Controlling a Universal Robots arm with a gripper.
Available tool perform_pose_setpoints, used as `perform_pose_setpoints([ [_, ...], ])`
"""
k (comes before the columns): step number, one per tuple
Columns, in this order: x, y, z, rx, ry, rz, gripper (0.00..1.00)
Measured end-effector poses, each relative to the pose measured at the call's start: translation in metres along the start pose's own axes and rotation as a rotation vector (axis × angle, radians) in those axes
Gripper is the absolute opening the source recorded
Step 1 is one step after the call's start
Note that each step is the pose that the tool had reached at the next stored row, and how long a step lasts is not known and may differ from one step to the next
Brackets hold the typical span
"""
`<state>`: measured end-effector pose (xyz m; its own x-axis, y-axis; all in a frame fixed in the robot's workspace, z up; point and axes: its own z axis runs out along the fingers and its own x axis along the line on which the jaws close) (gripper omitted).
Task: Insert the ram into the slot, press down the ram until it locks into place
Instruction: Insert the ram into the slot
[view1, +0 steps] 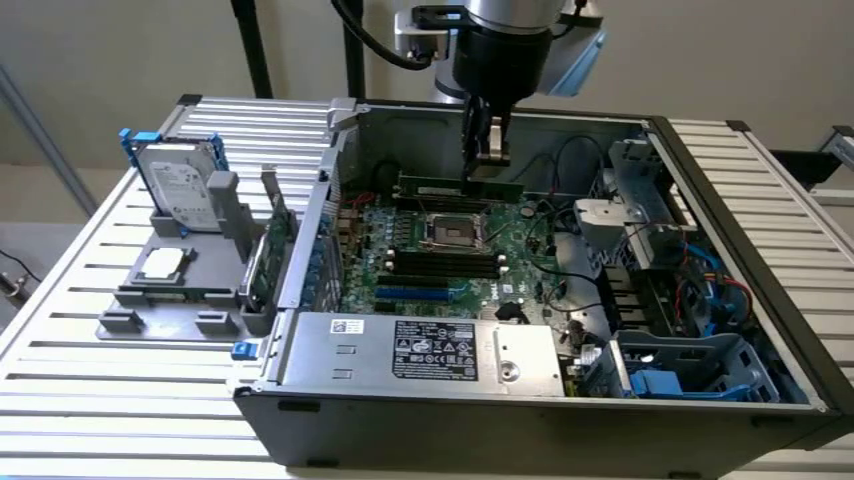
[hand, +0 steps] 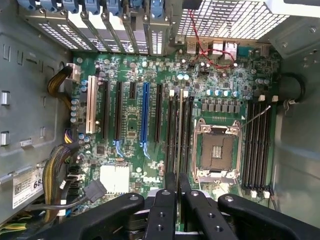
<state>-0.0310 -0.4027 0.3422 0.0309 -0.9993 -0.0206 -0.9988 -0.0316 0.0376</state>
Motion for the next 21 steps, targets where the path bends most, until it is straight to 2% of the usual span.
perform_pose_setpoints([
  [21, 0.001, -0.0026, 0.0381, -0.0002, 0.0004, -0.011, 0.14],
])
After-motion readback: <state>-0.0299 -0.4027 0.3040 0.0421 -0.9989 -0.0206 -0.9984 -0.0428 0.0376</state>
